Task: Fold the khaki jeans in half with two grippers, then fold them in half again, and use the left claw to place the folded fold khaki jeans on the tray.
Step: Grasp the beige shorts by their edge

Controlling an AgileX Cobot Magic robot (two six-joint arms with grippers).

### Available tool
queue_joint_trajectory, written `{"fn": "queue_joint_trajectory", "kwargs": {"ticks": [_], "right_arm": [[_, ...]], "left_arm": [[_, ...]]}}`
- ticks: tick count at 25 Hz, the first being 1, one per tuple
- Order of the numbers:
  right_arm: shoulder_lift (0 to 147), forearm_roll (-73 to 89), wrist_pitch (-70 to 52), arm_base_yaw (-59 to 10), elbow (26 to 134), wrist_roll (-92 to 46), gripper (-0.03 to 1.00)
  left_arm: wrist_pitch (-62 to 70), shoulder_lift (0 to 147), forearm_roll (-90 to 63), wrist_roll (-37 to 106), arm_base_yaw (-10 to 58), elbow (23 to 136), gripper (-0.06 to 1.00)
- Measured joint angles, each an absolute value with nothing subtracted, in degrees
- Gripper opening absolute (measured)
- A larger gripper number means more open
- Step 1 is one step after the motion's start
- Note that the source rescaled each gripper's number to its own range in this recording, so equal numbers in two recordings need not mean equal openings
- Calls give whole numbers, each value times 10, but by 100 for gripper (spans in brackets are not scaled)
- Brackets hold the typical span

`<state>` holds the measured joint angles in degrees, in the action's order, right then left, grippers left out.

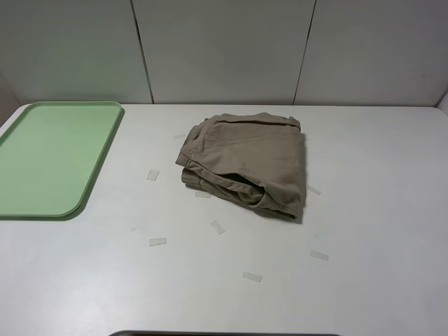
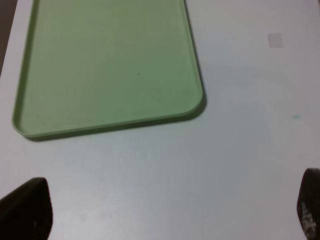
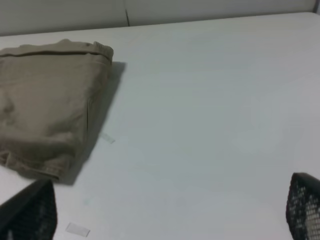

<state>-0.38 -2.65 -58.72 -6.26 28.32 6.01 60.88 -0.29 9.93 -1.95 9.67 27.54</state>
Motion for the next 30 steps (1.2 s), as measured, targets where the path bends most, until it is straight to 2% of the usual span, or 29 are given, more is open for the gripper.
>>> {"fn": "queue_joint_trajectory", "kwargs": {"ticks": [30], "right_arm": [[-4,-27,-584,-63,283,60,100]], "left_arm": [[607,-3,103,-20,113,275,98]]}}
